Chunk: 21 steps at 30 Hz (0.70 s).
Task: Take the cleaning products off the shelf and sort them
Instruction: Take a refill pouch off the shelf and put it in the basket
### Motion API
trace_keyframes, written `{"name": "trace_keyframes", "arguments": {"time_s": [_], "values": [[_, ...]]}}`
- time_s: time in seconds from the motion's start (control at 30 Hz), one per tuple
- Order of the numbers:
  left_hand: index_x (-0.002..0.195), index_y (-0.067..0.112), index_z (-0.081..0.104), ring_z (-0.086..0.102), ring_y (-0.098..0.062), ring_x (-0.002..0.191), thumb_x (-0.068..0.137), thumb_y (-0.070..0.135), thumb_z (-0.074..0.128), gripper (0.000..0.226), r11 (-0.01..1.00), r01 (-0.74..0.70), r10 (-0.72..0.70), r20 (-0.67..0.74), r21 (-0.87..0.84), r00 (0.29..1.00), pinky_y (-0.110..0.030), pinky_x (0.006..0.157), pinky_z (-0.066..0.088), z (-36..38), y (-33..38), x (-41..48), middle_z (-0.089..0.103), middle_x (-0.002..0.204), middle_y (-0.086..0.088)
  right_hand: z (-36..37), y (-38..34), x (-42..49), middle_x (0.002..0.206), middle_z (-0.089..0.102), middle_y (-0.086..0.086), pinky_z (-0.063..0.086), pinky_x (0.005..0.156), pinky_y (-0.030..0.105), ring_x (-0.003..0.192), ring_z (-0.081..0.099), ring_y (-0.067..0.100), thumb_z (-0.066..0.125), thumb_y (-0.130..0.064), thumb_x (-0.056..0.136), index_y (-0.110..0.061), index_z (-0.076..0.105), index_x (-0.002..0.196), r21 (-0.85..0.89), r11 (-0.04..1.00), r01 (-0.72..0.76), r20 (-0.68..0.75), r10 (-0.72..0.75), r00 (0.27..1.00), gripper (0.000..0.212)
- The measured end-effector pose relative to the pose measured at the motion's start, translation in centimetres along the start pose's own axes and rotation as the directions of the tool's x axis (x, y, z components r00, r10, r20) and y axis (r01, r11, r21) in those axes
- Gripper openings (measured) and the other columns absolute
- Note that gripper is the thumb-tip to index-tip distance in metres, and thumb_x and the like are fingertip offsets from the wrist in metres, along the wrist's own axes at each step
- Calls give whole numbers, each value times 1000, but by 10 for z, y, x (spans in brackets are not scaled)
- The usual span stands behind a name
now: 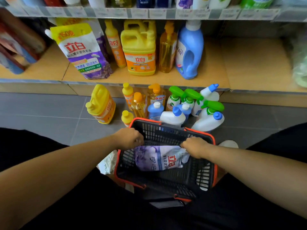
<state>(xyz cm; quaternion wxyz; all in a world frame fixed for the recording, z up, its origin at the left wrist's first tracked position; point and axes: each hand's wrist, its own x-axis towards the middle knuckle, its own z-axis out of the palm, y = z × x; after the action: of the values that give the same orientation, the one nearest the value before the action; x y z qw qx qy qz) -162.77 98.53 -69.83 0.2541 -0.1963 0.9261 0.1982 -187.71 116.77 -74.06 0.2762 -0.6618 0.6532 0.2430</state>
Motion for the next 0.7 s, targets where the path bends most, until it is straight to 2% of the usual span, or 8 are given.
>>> {"name": "trace_keyframes", "arguments": {"time_s": [0.1,0.2,0.3,0.37,0.47,0.6,0.67,0.7], "values": [[116,30,70,66,-15,106,96,31,59,22,997,38,-46,-133,-60,990,-31,82,52,-17,-8,0,72,115,11,-9,0,3,126,62,12,50,87,41,116,61,34,57,-12,93,-16,59,121,-120,992,-37,-38,33,999,29],[118,30,70,67,-15,104,98,36,59,23,993,70,-96,-293,-100,951,-33,81,53,-31,-18,-4,72,114,10,-25,-11,8,126,63,11,48,83,38,116,61,33,56,-17,95,-16,59,121,-175,984,-18,-59,8,998,26],[111,29,72,67,-15,95,98,40,60,20,976,89,-177,-483,-201,857,-36,75,54,-45,-32,-12,73,107,9,-54,-27,12,117,67,10,41,73,36,108,63,34,56,-26,95,-19,62,114,-72,997,20,-210,-35,977,21],[107,27,72,67,-16,92,96,37,64,17,960,93,-226,-541,-263,810,-32,70,50,-52,-42,-13,71,102,7,-77,-33,15,106,69,8,40,68,35,101,64,33,57,-33,94,-21,63,104,48,997,66,-336,-46,941,17],[116,24,70,64,-21,99,92,36,69,26,941,152,-292,-496,-303,818,-34,76,50,-57,-59,-9,67,108,1,-111,-37,22,96,69,3,46,65,34,94,64,28,60,-37,93,-24,65,96,218,967,135,-444,-26,896,15],[134,29,59,60,-24,111,92,43,67,45,920,257,-344,-300,-295,889,-38,92,50,-45,-72,0,62,122,-4,-156,-39,42,108,73,1,54,81,38,101,66,26,68,-33,88,-29,71,110,395,898,194,-513,40,858,22],[135,35,54,62,-24,109,92,48,64,46,914,293,-366,-260,-281,893,-41,88,52,-36,-74,3,64,121,-2,-175,-41,57,103,73,-5,51,79,33,97,66,22,73,-28,85,-28,72,112,432,868,246,-543,33,839,27],[133,36,53,62,-24,107,92,49,64,45,914,307,-376,-270,-264,886,-40,86,53,-32,-75,5,65,120,-1,-184,-43,65,93,71,-10,48,74,30,92,66,20,75,-26,84,-27,71,114,443,856,268,-548,22,836,30]]}}
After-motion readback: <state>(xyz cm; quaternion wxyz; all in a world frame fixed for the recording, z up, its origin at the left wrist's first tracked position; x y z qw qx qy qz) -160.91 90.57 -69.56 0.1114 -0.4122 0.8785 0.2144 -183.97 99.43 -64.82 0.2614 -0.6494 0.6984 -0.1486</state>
